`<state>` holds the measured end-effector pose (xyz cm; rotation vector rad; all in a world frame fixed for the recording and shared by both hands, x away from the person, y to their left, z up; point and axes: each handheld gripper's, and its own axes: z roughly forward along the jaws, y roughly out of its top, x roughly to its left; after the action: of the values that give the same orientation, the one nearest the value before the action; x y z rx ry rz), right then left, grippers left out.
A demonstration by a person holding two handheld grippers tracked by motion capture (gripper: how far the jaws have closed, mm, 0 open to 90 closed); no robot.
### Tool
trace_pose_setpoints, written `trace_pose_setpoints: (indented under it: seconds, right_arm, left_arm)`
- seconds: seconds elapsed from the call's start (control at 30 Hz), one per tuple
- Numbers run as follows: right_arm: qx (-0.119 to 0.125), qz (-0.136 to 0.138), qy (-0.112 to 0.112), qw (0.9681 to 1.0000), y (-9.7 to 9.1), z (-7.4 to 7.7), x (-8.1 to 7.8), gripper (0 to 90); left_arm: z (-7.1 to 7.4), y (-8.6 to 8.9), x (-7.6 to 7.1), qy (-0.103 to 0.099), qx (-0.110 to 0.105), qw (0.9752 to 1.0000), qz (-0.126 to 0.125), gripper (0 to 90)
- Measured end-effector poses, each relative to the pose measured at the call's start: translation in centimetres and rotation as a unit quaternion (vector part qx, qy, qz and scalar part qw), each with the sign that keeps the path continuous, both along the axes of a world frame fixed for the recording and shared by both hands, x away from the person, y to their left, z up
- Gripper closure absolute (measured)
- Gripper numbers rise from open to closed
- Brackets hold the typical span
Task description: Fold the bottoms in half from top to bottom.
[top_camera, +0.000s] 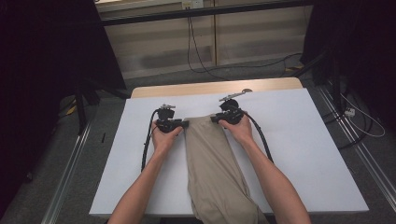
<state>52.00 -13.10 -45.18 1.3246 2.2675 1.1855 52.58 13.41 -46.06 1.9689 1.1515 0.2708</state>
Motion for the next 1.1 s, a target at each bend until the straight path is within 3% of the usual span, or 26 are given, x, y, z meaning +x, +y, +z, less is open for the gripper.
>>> trace_pose_setpoints:
  seconds: [0.1, 0.2, 0.27, 0.37, 0.43, 0.53, 0.63, 0.67, 0.7, 0.73, 0.77, 0.83, 0.93, 1.1]
  right_arm:
    - [-0.018, 0.003, 0.020, 0.9996, 0.5, -0.7, 0.6, 58.5]
    - [-0.008, -0.002, 0.018, 0.9998, 0.5, -0.8, 0.6, 57.1]
    - [-0.011, 0.003, 0.019, 0.9998, 0.7, -0.8, 0.5, 56.8]
    - [-0.013, 0.012, 0.020, 0.9996, 0.7, -0.7, 0.5, 68.6]
    - [-0.011, 0.014, 0.024, 0.9995, 0.6, -0.7, 0.5, 75.4]
    - [-0.008, 0.013, 0.030, 0.9994, 0.4, -0.7, 0.5, 80.7]
    - [-0.006, 0.013, 0.032, 0.9994, 0.3, -0.7, 0.4, 82.7]
    - [-0.006, 0.013, 0.032, 0.9994, 0.3, -0.7, 0.4, 82.9]
    - [-0.005, 0.014, 0.034, 0.9993, 0.2, -0.7, 0.4, 83.1]
    - [-0.004, 0.015, 0.034, 0.9993, 0.2, -0.7, 0.4, 83.2]
    - [-0.004, 0.014, 0.031, 0.9994, 0.1, -0.6, 0.4, 83.3]
    - [-0.002, 0.012, 0.029, 0.9995, 0.0, -0.4, 0.3, 83.5]
    - [0.002, 0.013, 0.024, 0.9996, -0.5, 0.1, 0.1, 83.6]
    - [0.022, 0.004, -0.001, 0.9998, -1.2, 1.8, 0.0, 83.8]
  left_arm:
    - [0.1, 0.1, 0.0, 0.004, -0.002, 1.0000, -0.002, 58.6]
    - [0.2, 0.5, 0.0, 0.008, -0.006, 0.9999, 0.000, 57.1]
    - [0.5, 0.8, -0.1, 0.000, -0.020, 0.9998, -0.005, 52.9]
    - [1.1, 1.2, -0.2, -0.007, -0.031, 0.9995, 0.000, 51.7]
    - [1.0, 1.4, -0.2, 0.001, -0.039, 0.9992, -0.006, 52.3]
    - [0.2, 1.2, 0.0, 0.021, -0.037, 0.9990, -0.009, 49.8]
    - [-0.3, 1.0, -0.1, 0.017, -0.045, 0.9988, 0.003, 46.8]
    - [-0.2, 0.8, -0.1, 0.014, -0.037, 0.9992, 0.001, 46.6]
    - [-0.2, 0.6, -0.1, 0.009, -0.030, 0.9995, -0.002, 48.3]
    - [-0.3, 0.4, -0.1, 0.019, -0.045, 0.9987, -0.016, 53.0]
    - [-0.5, 0.2, -0.1, 0.025, -0.055, 0.9979, -0.022, 67.1]
    - [-0.5, -0.1, -0.1, 0.026, -0.051, 0.9982, -0.017, 67.1]
    - [-0.5, -0.1, 0.2, 0.043, -0.083, 0.9953, -0.025, 79.2]
    - [1.3, -0.7, 1.0, 0.012, -0.099, 0.9948, -0.023, 82.6]
